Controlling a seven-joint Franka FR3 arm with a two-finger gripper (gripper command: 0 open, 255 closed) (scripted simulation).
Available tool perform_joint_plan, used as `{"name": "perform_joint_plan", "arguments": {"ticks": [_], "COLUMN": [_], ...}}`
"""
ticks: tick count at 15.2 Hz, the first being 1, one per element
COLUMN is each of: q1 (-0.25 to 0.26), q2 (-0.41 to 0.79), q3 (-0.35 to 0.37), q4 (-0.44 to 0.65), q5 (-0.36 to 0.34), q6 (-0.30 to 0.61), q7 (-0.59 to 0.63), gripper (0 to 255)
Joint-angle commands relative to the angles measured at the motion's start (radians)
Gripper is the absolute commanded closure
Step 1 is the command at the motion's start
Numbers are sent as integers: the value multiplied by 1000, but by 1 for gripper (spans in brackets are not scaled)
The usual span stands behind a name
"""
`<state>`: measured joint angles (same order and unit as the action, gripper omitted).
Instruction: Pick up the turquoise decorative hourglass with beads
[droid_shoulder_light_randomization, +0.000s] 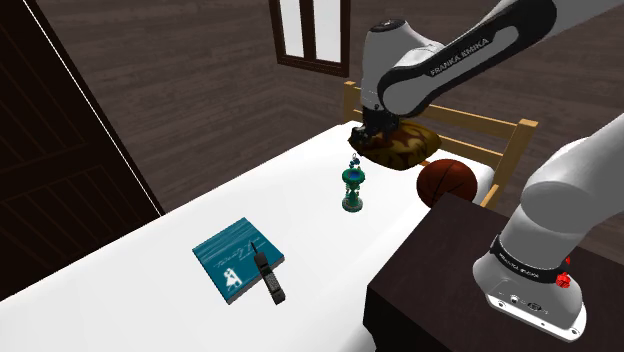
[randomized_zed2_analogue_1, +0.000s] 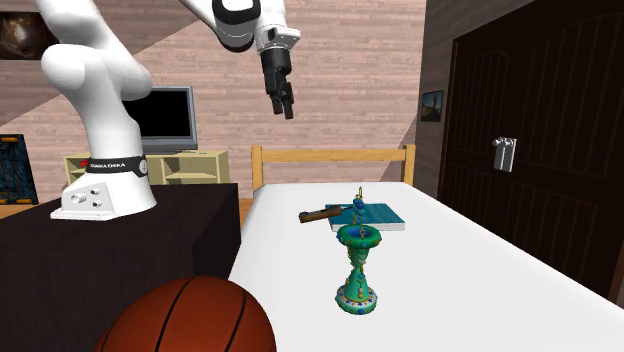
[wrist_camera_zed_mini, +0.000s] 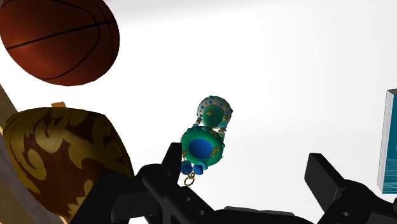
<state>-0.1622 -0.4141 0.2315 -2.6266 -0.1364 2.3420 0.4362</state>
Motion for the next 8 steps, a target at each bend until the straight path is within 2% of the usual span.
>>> {"name": "perform_joint_plan", "arguments": {"ticks": [1, 4, 8], "q1": [-35, -98, -171], "q2": [81, 208, 389], "q3": [29, 67, 96], "q4": [6, 34, 105], "q5": [-52, -167, -391], "q6": [82, 181, 267], "q7": [71, 196, 415], "gripper": [0, 0, 0]}}
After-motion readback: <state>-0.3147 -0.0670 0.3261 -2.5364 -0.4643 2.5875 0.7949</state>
